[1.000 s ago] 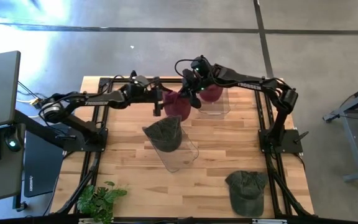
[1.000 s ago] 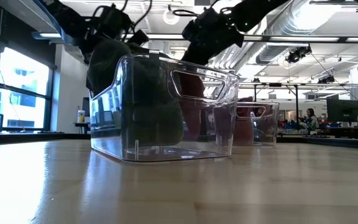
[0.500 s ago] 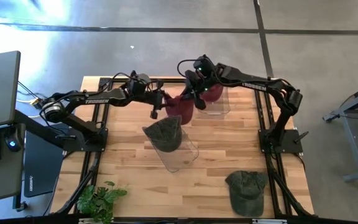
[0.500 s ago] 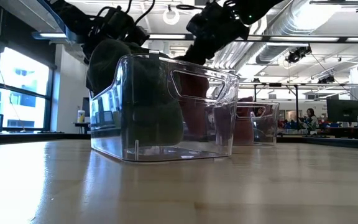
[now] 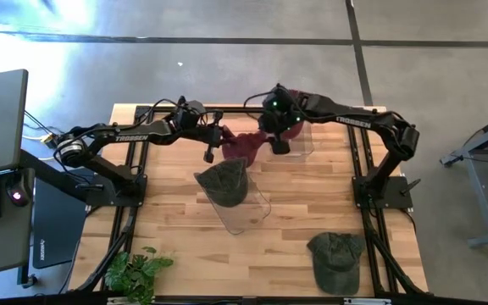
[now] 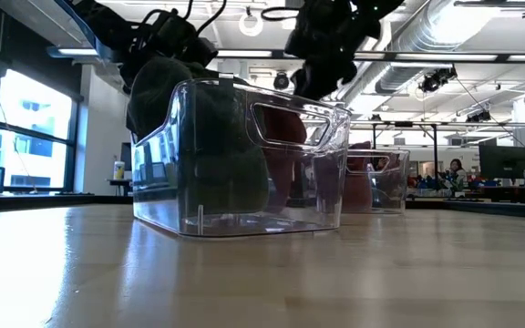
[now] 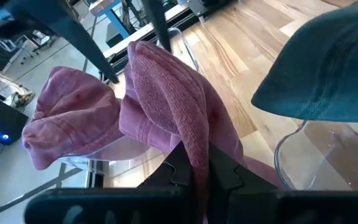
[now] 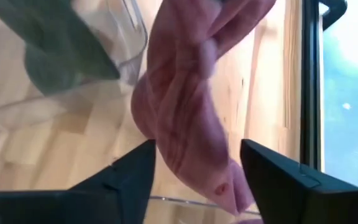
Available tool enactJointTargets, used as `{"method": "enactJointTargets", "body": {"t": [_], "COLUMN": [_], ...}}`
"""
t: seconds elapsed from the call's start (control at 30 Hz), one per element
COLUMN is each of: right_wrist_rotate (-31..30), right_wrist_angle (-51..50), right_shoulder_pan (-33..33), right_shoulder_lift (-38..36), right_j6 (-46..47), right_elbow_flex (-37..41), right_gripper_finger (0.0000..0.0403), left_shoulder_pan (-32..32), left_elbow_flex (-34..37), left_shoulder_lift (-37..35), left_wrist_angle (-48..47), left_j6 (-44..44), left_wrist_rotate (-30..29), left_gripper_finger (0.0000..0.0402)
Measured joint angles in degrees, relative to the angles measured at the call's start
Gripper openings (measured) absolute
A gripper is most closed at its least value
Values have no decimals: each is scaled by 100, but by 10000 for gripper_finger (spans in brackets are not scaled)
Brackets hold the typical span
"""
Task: Pick & Place hat
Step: Put the red cap into the top right transparent bin
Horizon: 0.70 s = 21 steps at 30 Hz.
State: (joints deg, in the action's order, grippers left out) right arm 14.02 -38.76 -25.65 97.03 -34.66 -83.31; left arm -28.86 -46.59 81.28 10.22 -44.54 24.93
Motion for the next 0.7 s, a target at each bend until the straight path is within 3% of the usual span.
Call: {"method": "enactJointTargets", "body": {"t": [0.1,0.2,0.37,0.43,0.5,0.53,0.6,0.7], "right_wrist_rotate": [-153,288,1506,2218,3098,3492,3671,2842], "right_wrist_angle": [424,1028,1409,1303,1265,1310,1442,1756], "right_shoulder_pan": [88,176,256,219,109,47,-57,-142], "right_shoulder_lift": [-2,2,-74,-88,-105,-105,-114,-118], "right_j6": [-19,0,-39,-204,-455,-491,-222,661], "right_elbow_flex": [339,754,1112,1194,1263,1299,1335,1336], "right_gripper_finger": [244,224,103,40,13,19,45,94], "left_shoulder_pan": [0,0,2,4,15,25,25,57], "left_elbow_flex": [0,0,0,0,0,0,0,0], "left_shoulder_lift": [0,0,0,0,-3,-12,-22,-22], "left_wrist_angle": [11,11,-19,-43,-74,-75,-56,-33], "left_j6": [-13,-2,38,30,-24,-31,-31,-31], "left_wrist_rotate": [-22,-31,-318,-320,-230,-171,-138,-290], "left_gripper_finger": [4,3,3,3,3,3,3,3]}}
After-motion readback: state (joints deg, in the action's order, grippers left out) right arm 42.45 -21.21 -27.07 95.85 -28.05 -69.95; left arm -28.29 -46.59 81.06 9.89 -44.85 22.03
